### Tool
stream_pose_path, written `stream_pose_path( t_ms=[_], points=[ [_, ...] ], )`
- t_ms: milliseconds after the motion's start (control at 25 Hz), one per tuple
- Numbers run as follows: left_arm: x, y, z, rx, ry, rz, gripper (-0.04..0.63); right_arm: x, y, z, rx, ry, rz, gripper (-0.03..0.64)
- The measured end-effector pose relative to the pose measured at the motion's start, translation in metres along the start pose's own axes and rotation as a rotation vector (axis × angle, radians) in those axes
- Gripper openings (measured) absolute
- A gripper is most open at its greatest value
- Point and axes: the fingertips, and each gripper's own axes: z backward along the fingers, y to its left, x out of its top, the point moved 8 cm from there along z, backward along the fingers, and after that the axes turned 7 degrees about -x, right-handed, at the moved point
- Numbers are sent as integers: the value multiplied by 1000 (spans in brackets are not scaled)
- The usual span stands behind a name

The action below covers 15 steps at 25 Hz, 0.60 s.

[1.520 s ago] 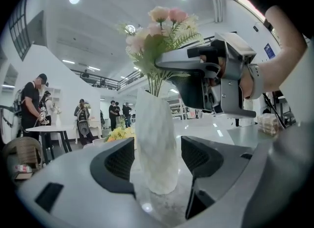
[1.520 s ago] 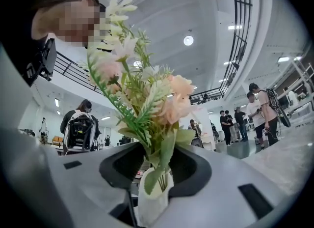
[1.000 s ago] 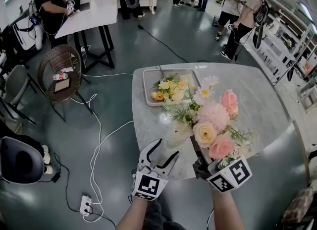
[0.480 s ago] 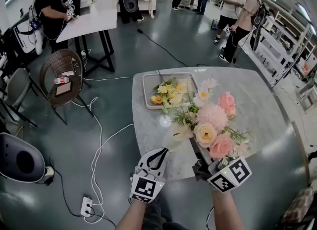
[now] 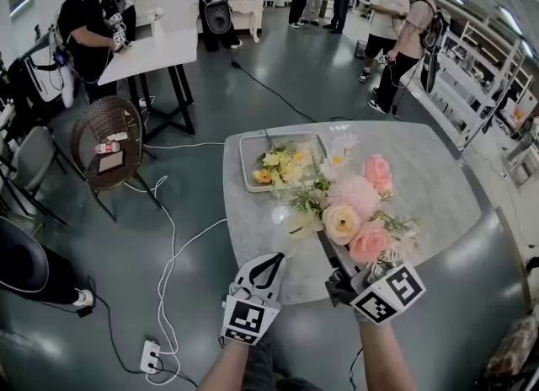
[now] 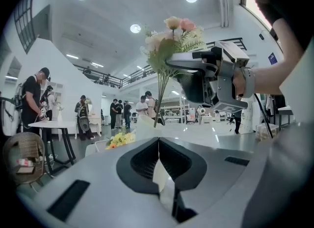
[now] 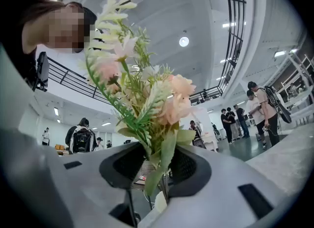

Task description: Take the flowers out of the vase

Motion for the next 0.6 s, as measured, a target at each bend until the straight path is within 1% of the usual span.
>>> stream_pose_path(
  t_ms=[600],
  points=[
    [31, -15, 8, -23, -23, -37, 15, 40, 14, 13, 20, -77, 11, 164]
  ],
)
